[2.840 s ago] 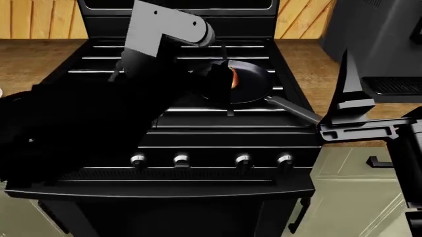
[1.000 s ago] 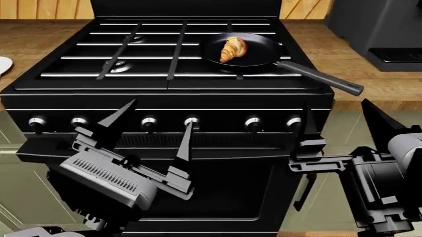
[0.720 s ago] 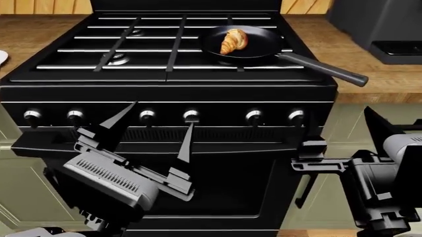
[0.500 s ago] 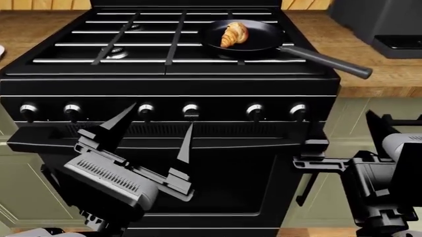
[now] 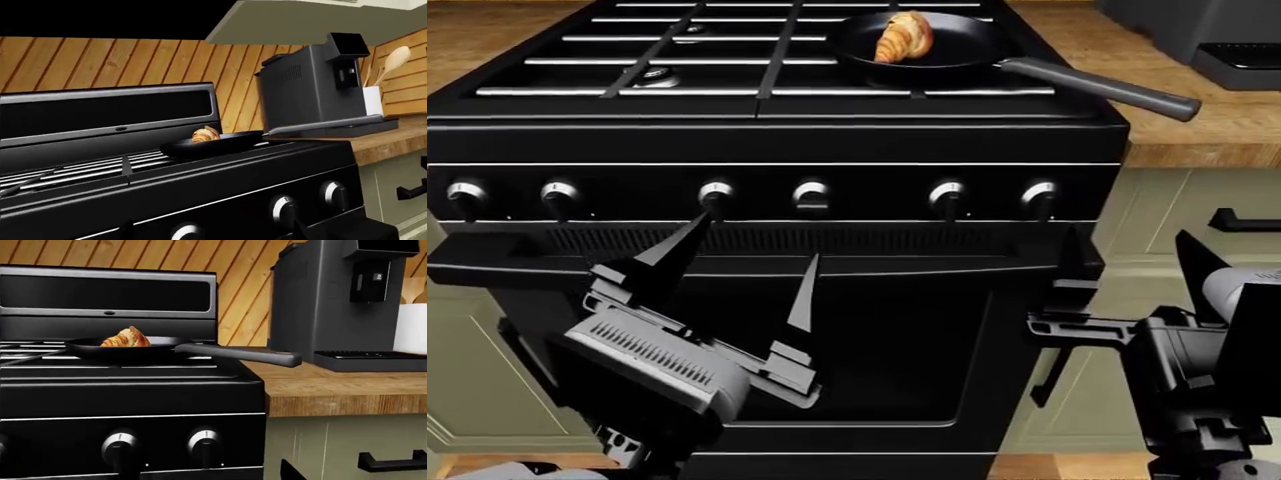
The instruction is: Pick the croissant and place it on the pan. Then turn on the stove to warm the croissant.
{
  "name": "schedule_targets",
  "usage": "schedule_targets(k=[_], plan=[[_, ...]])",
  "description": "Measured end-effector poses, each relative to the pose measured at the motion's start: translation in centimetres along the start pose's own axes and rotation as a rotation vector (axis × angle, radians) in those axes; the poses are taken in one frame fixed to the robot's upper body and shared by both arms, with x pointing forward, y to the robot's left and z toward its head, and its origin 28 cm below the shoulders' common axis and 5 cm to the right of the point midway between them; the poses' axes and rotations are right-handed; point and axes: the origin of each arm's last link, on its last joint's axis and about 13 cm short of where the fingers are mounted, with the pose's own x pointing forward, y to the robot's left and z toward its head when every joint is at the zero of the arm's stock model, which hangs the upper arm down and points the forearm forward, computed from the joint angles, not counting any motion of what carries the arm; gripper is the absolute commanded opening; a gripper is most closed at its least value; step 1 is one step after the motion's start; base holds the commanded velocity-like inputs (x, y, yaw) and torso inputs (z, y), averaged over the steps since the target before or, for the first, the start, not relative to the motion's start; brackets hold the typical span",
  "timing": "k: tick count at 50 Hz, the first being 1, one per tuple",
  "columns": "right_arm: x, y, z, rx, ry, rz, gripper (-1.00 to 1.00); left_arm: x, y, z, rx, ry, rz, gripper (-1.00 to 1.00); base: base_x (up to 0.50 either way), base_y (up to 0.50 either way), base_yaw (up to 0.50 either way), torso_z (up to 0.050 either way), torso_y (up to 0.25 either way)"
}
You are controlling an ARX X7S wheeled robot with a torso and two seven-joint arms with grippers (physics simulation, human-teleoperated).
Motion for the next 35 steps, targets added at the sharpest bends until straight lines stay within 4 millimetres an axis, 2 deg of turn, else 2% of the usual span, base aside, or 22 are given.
schedule_targets(k=[2,35], plan=[[0.0,0.0,0.0,0.000,0.001,-0.001,1.00,0.0,0.0,0.0,-0.005,0.000,0.000,1.00,0.00,0.00,0.00,-0.046,0.014],[2.1,-0.8,1.1,-0.084,0.099,-0.032,1.00,-0.3,0.1,-0.2,-0.073,-0.029,0.001,1.00,0.00,0.00,0.00,0.000,0.000]])
